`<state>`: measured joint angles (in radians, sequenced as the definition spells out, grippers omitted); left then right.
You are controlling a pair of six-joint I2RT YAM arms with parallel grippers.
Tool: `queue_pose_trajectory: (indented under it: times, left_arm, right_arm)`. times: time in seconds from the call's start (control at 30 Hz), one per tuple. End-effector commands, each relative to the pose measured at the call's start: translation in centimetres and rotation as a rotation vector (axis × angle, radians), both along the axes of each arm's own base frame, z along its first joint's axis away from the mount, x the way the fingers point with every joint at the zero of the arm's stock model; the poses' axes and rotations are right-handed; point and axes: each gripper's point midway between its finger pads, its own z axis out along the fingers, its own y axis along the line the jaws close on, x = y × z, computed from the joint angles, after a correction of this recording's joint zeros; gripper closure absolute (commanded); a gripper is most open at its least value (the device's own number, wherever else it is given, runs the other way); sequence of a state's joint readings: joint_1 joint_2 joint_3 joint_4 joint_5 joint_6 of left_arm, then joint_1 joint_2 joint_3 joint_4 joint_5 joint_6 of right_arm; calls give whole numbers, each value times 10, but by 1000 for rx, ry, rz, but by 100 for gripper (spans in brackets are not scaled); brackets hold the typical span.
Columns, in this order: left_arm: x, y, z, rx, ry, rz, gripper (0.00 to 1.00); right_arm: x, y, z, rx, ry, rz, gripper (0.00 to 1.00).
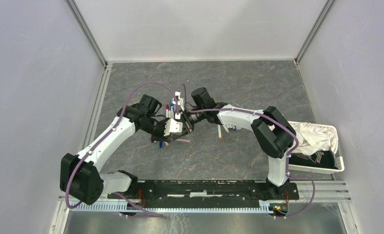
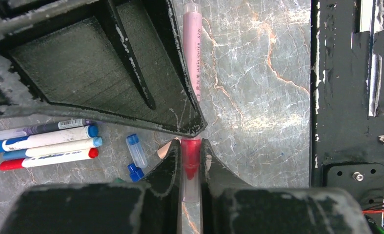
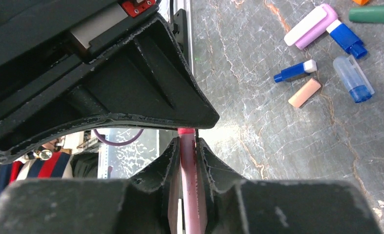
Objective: Open the pen caps
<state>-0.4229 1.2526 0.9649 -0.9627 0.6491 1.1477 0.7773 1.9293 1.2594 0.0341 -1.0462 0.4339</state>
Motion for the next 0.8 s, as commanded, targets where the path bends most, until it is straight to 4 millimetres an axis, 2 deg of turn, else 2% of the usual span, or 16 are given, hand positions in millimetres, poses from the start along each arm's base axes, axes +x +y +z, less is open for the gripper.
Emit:
queue_pose_trajectory:
  times: [0.0,0.07,0.13,0.27,0.33,0.5,0.63,0.77]
  left_arm:
    - [0,-2,4,-2,-20,-42,98]
    - [3,-2,7,-1,-33,-40,98]
    - [5,-1,9,4,-48,-37,98]
    - [11,4,12,33,-83,-36,98]
    - [13,7,12,52,-99,-39,98]
    - [23,23,5,147,-155,-37,98]
    - [39,52,-5,287,-235,-32,98]
    - [58,74,-3,334,-282,-7,98]
  right_arm:
    - [3,8,12,37,-42,17,73]
    - [-2,5,5,16,-37,30,69]
    - [-8,1,-3,-15,-19,48,70]
    - [-14,-7,-15,-58,-18,67,85]
    - [-14,-11,-16,-72,-31,65,99]
    - [-6,-28,-20,-100,-45,10,100]
    - [-3,-57,-39,-188,-52,-25,100]
    - [-5,-75,-50,-259,-85,-42,100]
